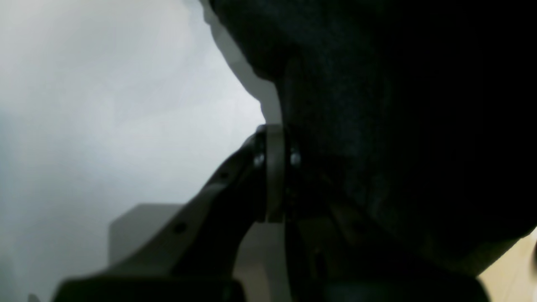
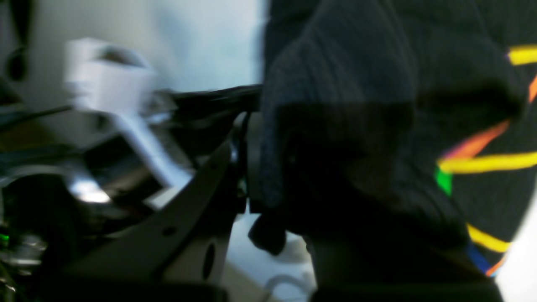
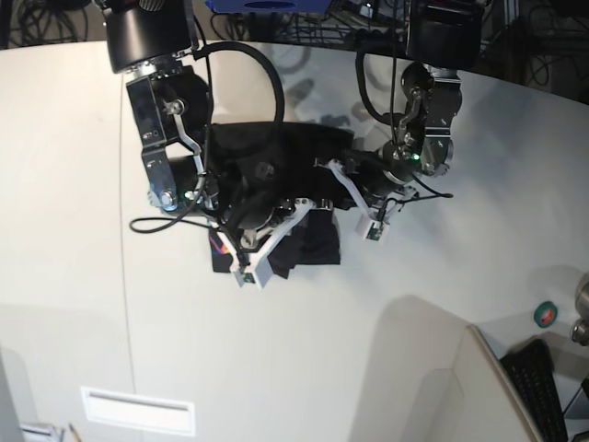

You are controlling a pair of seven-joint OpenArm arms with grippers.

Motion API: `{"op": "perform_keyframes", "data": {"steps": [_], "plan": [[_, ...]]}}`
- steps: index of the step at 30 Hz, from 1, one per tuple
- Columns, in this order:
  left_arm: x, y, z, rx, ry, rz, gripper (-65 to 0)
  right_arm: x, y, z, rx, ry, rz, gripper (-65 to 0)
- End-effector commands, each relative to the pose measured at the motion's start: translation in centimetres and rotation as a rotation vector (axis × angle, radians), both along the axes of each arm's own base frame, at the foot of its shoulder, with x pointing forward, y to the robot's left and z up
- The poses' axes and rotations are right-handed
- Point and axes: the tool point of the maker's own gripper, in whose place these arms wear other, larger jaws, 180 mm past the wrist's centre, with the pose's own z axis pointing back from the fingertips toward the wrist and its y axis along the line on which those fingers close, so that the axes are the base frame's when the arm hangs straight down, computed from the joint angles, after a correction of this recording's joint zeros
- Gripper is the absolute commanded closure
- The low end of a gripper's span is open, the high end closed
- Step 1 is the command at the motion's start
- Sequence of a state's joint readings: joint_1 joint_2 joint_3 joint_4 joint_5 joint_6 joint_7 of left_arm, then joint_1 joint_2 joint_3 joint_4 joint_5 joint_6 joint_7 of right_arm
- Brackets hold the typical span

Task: Layout the t-shirt on the table in an organized manner, then fold the t-shirt properly
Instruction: 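Lift both ends and fold them toward the shirt's middle, then press and tuck the folded bundle with the right gripper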

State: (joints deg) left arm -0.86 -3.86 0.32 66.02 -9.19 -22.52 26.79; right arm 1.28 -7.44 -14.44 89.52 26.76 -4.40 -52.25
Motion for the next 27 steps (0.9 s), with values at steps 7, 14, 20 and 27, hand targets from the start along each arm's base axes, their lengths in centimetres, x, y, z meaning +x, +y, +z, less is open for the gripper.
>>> {"op": "perform_keyframes", "data": {"steps": [7, 14, 20, 27], "plan": [[0.5, 0.4, 0.4, 0.008, -0.012, 0.006, 0.0, 1.3, 0.7, 0.5, 0.001, -0.019, -0.01, 0.0], [-0.9, 2.1, 1.2, 0.035, -0.035, 0.006, 0.0, 1.6, 0.5, -0.7, -0.005, -0.02, -0.037, 0.0], [-2.4, 5.5, 2.6, 0.083, -0.051, 0.061, 0.0, 1.3, 0.6, -1.6, -0.013, 0.008, -0.034, 0.0], [-5.1, 14.1, 5.2, 0.199, -0.04, 0.243, 0.0, 1.8, 0.6, -1.3, -0.005, -0.024, -0.052, -12.3]]}}
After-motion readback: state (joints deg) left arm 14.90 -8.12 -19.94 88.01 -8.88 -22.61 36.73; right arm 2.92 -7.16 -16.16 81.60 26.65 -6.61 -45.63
